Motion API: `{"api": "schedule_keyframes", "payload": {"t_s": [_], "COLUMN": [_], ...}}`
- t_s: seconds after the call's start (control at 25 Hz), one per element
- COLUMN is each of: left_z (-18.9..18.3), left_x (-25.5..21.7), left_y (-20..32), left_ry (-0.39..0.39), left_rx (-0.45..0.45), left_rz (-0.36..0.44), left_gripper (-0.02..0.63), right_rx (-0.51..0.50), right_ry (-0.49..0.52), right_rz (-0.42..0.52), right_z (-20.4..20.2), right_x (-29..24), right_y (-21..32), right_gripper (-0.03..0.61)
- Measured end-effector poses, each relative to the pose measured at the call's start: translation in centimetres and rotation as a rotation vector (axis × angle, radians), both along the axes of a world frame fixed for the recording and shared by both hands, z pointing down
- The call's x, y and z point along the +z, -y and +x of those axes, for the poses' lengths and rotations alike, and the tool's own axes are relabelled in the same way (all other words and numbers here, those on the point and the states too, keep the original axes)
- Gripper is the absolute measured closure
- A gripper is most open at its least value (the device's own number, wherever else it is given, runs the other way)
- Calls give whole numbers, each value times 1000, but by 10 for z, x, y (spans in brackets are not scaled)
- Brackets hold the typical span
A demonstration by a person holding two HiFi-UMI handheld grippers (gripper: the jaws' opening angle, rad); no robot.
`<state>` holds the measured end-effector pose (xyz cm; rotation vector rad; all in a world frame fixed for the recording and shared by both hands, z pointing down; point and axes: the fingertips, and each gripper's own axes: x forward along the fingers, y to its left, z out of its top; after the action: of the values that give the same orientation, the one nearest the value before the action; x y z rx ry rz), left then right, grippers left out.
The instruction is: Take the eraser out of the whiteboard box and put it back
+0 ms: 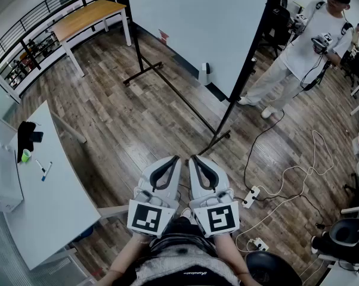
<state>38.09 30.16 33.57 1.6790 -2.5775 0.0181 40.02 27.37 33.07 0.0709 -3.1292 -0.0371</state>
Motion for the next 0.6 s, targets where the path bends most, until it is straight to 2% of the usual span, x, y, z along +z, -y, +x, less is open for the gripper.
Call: {"api": "schedule_keyframes", "payload": {"t_s": [0.2,0.44,0.6], "left_z": [1,3,-8], "left_x": [4,16,19], "left_y": [2,8,5], "left_ry": [-18,-48,-63], "left_rx": [-2,-10,-53], "left_rz": [2,-3,-6], "left_gripper": [612,612,612], "right_rx": [3,-22,-24], "right_ry": [32,12,5], "right_rz": [-18,-28,-31], "right_z": [2,-2,-7], "right_x": [-3,8,10], "right_y": [9,16,26], "right_gripper": [572,572,577]}}
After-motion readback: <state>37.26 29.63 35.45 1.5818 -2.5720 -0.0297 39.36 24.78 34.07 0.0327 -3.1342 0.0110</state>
